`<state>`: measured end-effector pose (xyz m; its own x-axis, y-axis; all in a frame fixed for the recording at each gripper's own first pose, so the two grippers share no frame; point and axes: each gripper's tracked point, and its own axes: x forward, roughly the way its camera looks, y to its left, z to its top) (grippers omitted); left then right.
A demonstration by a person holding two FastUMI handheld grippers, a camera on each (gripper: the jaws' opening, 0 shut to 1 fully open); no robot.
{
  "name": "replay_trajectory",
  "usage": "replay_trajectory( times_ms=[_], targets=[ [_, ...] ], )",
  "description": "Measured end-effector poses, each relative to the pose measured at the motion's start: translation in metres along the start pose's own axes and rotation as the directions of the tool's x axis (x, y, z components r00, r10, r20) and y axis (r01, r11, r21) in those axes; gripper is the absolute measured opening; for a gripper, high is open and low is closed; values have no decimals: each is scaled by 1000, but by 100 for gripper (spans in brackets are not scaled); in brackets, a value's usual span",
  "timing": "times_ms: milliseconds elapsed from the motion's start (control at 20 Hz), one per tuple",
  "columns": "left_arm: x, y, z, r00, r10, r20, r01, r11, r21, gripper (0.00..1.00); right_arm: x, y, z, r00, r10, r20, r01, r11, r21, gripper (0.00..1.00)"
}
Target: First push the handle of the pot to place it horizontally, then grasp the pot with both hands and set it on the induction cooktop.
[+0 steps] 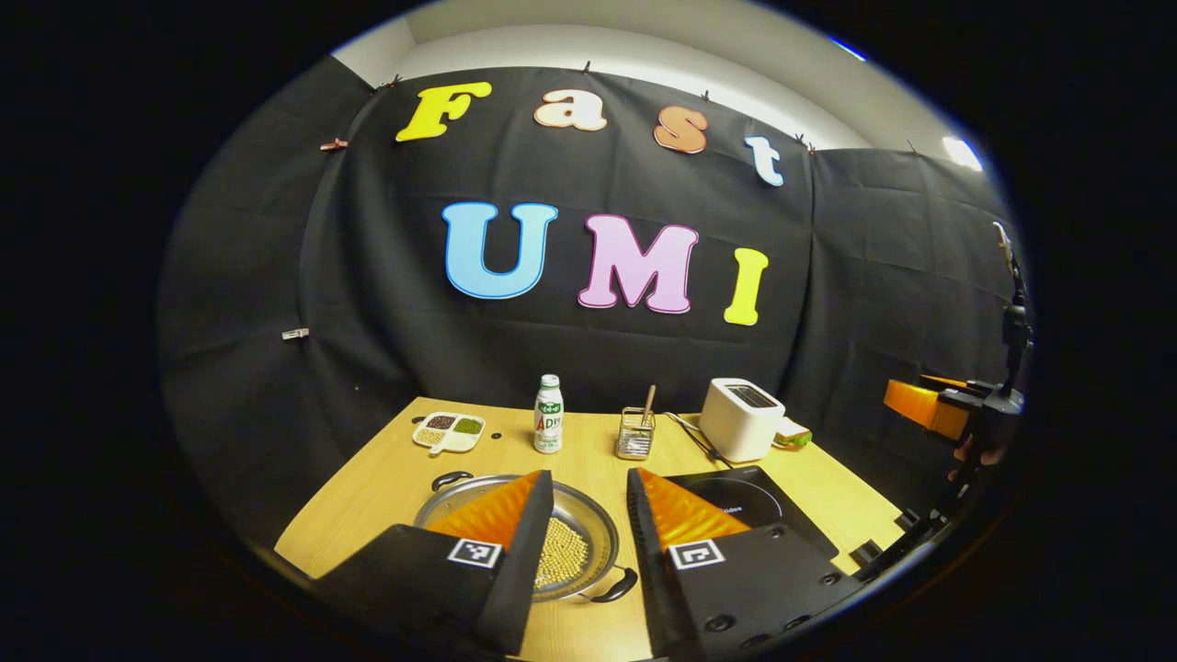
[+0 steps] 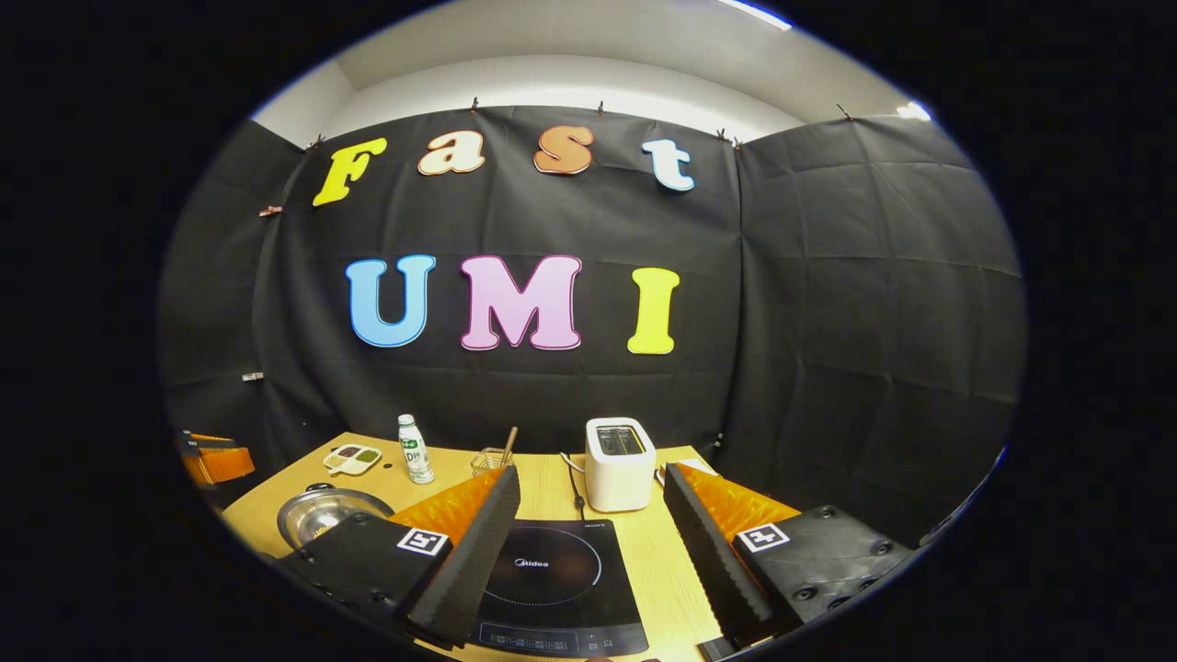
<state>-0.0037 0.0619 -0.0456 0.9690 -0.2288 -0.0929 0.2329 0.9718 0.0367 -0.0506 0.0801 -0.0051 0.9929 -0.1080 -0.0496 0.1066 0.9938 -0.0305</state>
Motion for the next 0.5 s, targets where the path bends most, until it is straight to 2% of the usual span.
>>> replay_trajectory(
  times_ms=[150,200,250,300,500],
  targets=[
    [-4,2,-11,999,-17,-30,16,1000,-14,42,-7,4,-8,1000,3,-11,-3,1000,3,98],
    [-6,3,-19,999,-22,-48,21,1000,-20,34,-9,5,-11,1000,6,-18,-5,1000,11,98],
    [-7,5,-24,998,-24,-62,23,999,-24,34,-12,7,-11,1000,8,-21,-8,1000,21,100],
    [-9,6,-29,997,-26,-76,24,999,-23,24,-14,7,-13,1000,8,-26,-8,1000,24,98],
    [-14,11,-46,994,-29,-107,27,999,-18,6,-20,4,-16,999,-7,-34,8,999,35,98]
  ],
)
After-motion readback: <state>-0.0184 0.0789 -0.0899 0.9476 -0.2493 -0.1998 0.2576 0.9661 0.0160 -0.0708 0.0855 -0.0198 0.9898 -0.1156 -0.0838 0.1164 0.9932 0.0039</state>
